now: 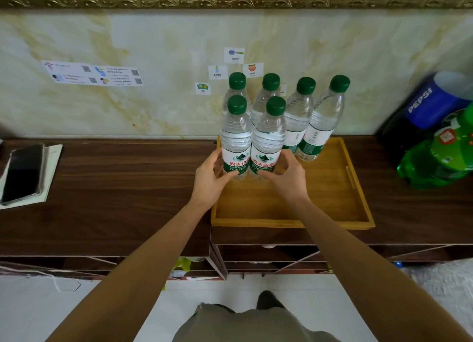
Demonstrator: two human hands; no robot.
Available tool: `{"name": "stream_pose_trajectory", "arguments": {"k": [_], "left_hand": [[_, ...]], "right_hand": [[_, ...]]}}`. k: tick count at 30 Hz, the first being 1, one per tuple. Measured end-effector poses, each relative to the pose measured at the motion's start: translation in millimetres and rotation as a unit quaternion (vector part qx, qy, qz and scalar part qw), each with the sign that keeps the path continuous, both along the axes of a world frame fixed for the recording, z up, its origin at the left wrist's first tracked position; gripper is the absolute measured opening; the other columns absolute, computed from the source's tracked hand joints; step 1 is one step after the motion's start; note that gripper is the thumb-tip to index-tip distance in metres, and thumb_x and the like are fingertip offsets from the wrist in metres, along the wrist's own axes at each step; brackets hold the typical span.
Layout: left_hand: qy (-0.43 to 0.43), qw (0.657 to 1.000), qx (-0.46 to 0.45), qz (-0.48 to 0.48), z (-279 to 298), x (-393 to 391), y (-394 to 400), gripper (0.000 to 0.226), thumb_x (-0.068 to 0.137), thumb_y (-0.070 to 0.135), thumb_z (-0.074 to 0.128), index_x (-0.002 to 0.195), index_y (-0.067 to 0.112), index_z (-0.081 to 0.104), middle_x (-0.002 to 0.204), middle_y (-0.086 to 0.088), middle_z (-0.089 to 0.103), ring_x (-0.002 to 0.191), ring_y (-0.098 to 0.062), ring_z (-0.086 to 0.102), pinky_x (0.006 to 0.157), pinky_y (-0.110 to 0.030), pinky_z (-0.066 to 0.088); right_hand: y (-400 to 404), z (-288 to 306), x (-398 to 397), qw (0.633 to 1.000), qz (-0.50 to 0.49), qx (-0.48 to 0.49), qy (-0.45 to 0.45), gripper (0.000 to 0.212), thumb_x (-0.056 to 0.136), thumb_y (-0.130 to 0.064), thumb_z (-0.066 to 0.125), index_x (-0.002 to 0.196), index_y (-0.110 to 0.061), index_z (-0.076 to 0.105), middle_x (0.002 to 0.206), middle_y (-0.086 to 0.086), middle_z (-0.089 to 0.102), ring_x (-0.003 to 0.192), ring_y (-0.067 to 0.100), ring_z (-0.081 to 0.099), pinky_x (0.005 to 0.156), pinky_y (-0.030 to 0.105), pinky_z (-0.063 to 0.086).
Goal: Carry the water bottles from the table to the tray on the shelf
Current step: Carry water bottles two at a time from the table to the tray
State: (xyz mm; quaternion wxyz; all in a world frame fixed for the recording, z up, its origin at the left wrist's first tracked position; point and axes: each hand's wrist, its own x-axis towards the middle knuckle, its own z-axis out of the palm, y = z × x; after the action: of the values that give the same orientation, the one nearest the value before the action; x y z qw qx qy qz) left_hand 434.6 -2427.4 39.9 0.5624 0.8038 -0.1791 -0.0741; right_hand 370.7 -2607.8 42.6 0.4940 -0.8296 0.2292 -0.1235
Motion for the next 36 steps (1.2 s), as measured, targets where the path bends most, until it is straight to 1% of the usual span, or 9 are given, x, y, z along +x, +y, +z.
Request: {"name": "stream_pose_trajectory", "arguments": {"k": [3, 6, 9, 12, 15, 22, 26, 30, 36], "left_hand": [[-0.003, 1.0, 0.002, -0.001, 0.1, -2.1, -1.3, 0.069, 0.082, 0.007, 0.074, 0.143, 0.015, 0.043, 0.137, 0.005, 0.055, 0.126, 0.0, 0.049, 0.106, -0.015, 0.038], [-0.004, 1.0, 0.014, -0.001, 1.8, -4.3, -3.3, 0.069, 0.083, 0.007, 0.072, 0.144, 0.015, 0.041, 0.139, 0.004, 0.053, 0.126, 0.001, 0.046, 0.106, -0.013, 0.037], [-0.004, 0.999, 0.035, 0.008, 2.4, -4.1, -5.0, 0.07, 0.083, 0.009, 0.073, 0.145, 0.014, 0.04, 0.142, 0.001, 0.052, 0.129, -0.005, 0.046, 0.109, -0.025, 0.039], [0.005, 0.998, 0.056, 0.025, 4.0, -4.6, -6.1, 0.072, 0.083, 0.012, 0.073, 0.146, 0.016, 0.038, 0.144, 0.001, 0.05, 0.128, -0.003, 0.044, 0.109, -0.025, 0.038], [0.012, 0.997, 0.047, 0.053, 8.3, -13.1, -4.2, 0.07, 0.084, 0.015, 0.073, 0.145, 0.018, 0.039, 0.143, 0.003, 0.05, 0.126, -0.002, 0.044, 0.106, -0.023, 0.039], [0.031, 0.989, 0.001, 0.142, 21.9, -60.4, 48.0, 0.042, 0.09, 0.019, 0.067, 0.13, 0.017, 0.055, 0.121, 0.0, 0.063, 0.118, -0.011, 0.057, 0.105, -0.031, 0.045], [0.016, 0.984, 0.006, 0.177, 23.3, -98.7, 123.4, 0.033, 0.089, 0.02, 0.067, 0.121, 0.018, 0.061, 0.114, 0.0, 0.068, 0.113, -0.01, 0.062, 0.103, -0.034, 0.047], [0.021, 0.972, 0.149, 0.179, 18.1, -153.1, 241.7, 0.035, 0.09, 0.029, 0.066, 0.122, 0.015, 0.062, 0.119, 0.001, 0.067, 0.113, -0.012, 0.061, 0.097, -0.028, 0.048], [0.042, 0.906, 0.309, 0.287, 25.3, -281.1, 454.9, 0.029, 0.089, 0.026, 0.065, 0.114, 0.012, 0.066, 0.114, -0.005, 0.068, 0.105, -0.024, 0.063, 0.089, -0.036, 0.05]], "right_hand": [[1.0, 0.7, -0.4, 1.0, 0.001, 0.011, -0.001, 0.055, 0.071, -0.023, 0.084, 0.118, -0.02, 0.056, 0.106, -0.009, 0.064, 0.092, 0.009, 0.06, 0.072, 0.012, 0.045], [0.6, 1.1, -1.0, 1.0, 0.007, 0.022, -0.003, 0.056, 0.072, -0.021, 0.083, 0.12, -0.019, 0.055, 0.11, -0.007, 0.065, 0.095, 0.006, 0.059, 0.073, 0.011, 0.044], [-0.8, 0.5, -1.4, 1.0, 0.018, 0.025, -0.001, 0.059, 0.073, -0.021, 0.082, 0.124, -0.018, 0.053, 0.112, -0.007, 0.064, 0.091, 0.003, 0.057, 0.076, 0.013, 0.046], [-1.7, 0.5, -3.7, 0.999, 0.032, 0.031, -0.001, 0.062, 0.074, -0.021, 0.082, 0.127, -0.018, 0.05, 0.118, -0.007, 0.062, 0.102, 0.006, 0.058, 0.09, 0.025, 0.05], [-1.8, 3.3, -15.1, 0.999, 0.027, 0.039, -0.003, 0.063, 0.077, -0.021, 0.08, 0.13, -0.019, 0.047, 0.123, -0.009, 0.059, 0.112, 0.006, 0.055, 0.097, 0.025, 0.046], [30.2, 19.7, -53.8, 0.999, 0.042, -0.018, -0.027, 0.034, 0.09, -0.02, 0.065, 0.121, -0.015, 0.052, 0.109, -0.004, 0.062, 0.098, 0.008, 0.059, 0.07, 0.009, 0.045], [103.0, 30.4, -59.6, 0.987, 0.143, -0.056, -0.039, 0.028, 0.089, -0.014, 0.065, 0.115, -0.011, 0.057, 0.1, -0.001, 0.065, 0.089, 0.011, 0.062, 0.08, 0.024, 0.05], [225.9, 31.1, -68.9, 0.957, 0.28, -0.075, -0.025, 0.021, 0.088, -0.011, 0.065, 0.107, -0.011, 0.059, 0.091, -0.003, 0.061, 0.08, 0.011, 0.06, 0.081, 0.028, 0.051], [454.3, 15.2, -119.8, 0.841, 0.516, -0.163, 0.001, 0.027, 0.085, -0.016, 0.068, 0.11, -0.01, 0.058, 0.101, 0.004, 0.063, 0.09, 0.023, 0.062, 0.086, 0.038, 0.051]]}}
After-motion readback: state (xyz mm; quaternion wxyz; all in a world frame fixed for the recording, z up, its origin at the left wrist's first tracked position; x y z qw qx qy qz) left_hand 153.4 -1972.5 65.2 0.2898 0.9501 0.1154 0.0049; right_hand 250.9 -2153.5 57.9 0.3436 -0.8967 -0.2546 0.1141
